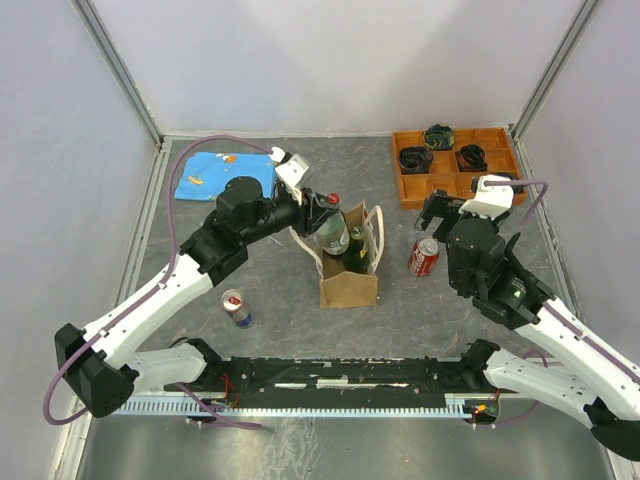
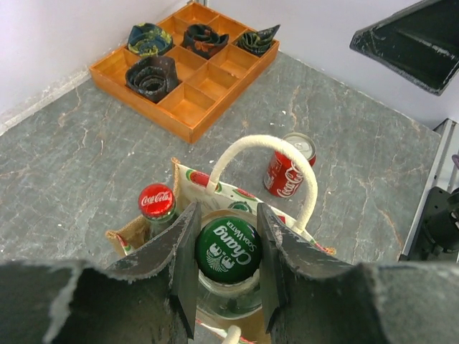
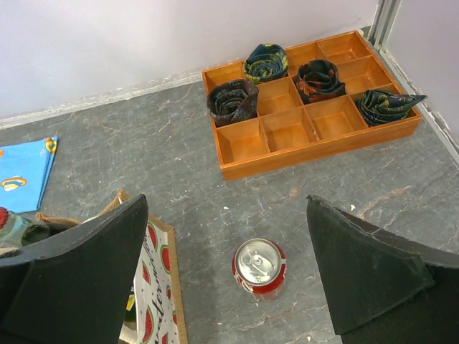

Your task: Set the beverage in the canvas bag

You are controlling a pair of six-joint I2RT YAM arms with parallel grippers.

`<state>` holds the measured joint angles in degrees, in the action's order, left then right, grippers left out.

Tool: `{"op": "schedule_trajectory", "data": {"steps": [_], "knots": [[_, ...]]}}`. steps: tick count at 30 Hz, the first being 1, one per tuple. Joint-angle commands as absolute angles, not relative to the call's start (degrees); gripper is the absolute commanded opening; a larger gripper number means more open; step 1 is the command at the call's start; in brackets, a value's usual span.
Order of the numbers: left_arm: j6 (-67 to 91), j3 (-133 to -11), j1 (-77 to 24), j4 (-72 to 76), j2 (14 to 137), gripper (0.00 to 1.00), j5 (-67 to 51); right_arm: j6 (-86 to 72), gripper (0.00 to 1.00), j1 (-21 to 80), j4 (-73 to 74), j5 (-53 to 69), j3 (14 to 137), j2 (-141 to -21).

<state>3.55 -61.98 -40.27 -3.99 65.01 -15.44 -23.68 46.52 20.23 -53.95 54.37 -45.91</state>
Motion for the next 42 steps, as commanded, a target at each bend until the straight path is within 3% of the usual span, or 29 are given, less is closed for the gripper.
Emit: {"op": "schedule_trajectory", "data": {"steps": [1, 42], "knots": [[2.33, -61.39, -40.43, 8.35, 62.58, 0.03, -15.45, -22.66, 0.99, 46.24, 18.89, -55.11, 54.67, -46.23], [-3.69, -41.93, -44.8, 28.14, 72.6, 0.03, -8.73, -24.67, 0.99, 46.05, 22.6, -56.95, 52.98, -41.85]]}}
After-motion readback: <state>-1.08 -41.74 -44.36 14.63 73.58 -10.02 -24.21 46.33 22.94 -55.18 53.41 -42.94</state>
